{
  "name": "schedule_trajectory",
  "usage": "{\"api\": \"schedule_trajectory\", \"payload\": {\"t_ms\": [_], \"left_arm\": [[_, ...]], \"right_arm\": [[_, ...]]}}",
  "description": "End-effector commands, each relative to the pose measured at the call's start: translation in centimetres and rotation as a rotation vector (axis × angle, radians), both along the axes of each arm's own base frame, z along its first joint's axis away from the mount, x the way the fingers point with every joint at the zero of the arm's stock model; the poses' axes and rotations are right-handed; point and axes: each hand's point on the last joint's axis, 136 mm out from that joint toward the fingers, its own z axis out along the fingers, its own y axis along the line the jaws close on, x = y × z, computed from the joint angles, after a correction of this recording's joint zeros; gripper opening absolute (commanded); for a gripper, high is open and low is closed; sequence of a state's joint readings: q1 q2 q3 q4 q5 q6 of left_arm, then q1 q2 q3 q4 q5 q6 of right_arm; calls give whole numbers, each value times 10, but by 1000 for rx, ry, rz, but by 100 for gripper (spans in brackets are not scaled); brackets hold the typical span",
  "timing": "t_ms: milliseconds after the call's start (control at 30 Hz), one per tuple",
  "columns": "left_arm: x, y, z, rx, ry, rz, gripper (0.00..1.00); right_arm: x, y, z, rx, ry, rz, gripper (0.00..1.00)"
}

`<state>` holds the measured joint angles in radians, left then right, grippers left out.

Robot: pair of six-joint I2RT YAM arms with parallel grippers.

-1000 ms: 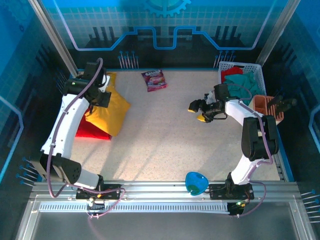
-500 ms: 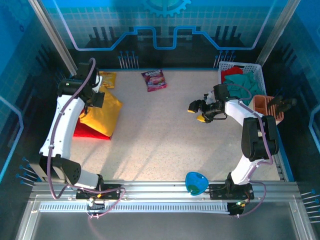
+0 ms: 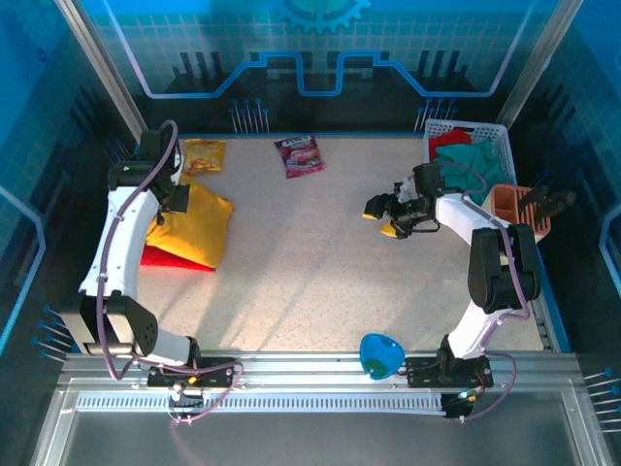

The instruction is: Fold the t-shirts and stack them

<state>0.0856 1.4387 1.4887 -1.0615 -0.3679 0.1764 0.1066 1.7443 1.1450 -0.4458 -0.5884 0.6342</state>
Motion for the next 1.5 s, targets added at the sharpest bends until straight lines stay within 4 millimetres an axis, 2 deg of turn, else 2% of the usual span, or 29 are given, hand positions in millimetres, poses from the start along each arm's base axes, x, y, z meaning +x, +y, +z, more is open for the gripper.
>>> {"api": "schedule_trajectory", "payload": {"t_ms": [0,267,467,733,1333,1367,1467], "left_arm": [[8,23,8,68,-48,38,0],[17,28,-2,75,-35,59,0],[16,39,-5,129,-49,114,0],[17,60,-25,257,-46,156,0],[22,86,-68,395,37,215,0],[22,87,-70,403,44,223,8],[24,90,-75,408,43,241,73]], "right_arm": [[-6,9,8,22,-16,41,76],[-10,10,2,32,-1,47,76],[-12,11,-1,38,3,49,76],[-15,13,-3,58,2,50,76],[-16,15,-6,79,-6,64,76],[-17,15,-7,77,-6,64,76],[-17,14,-7,77,-8,65,76]]}}
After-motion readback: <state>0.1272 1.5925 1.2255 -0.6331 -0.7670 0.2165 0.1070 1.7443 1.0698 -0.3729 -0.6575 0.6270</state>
